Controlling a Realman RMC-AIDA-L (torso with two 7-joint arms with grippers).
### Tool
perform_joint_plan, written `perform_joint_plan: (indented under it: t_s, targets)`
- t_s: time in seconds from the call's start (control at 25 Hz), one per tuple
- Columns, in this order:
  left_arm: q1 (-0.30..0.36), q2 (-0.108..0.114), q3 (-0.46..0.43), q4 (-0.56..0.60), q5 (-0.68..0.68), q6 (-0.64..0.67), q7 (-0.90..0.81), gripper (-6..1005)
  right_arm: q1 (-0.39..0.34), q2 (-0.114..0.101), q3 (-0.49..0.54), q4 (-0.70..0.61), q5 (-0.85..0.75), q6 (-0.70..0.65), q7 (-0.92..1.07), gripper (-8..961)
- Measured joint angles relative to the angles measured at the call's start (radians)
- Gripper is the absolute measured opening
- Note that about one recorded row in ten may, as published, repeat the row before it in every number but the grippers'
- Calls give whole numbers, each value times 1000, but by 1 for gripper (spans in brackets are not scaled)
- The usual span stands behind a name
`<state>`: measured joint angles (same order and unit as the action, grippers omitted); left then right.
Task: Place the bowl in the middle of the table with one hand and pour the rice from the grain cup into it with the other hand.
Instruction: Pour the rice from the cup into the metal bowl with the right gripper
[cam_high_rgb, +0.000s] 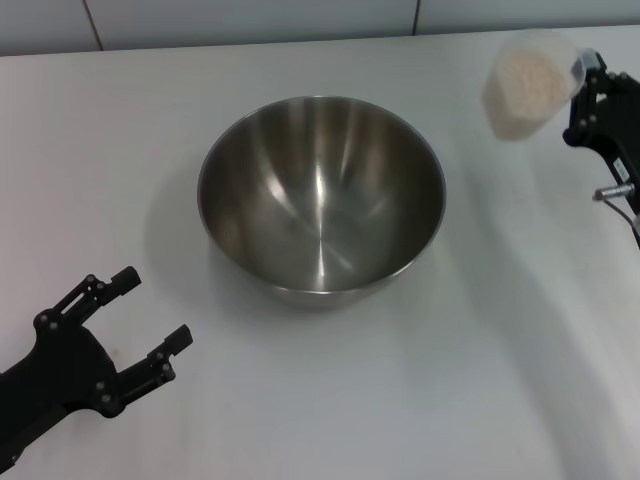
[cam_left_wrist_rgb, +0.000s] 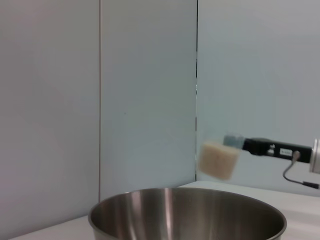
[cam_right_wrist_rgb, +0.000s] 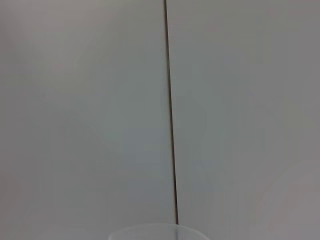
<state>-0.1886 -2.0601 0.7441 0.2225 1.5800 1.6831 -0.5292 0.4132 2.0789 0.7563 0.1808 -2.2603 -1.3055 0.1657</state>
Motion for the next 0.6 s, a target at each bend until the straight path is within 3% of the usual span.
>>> perform_joint_plan:
  t_s: [0.6]
  targets:
    - [-3, 0, -1, -2, 0, -5, 0, 842, 47, -4, -4, -1, -57, -7, 45, 0]
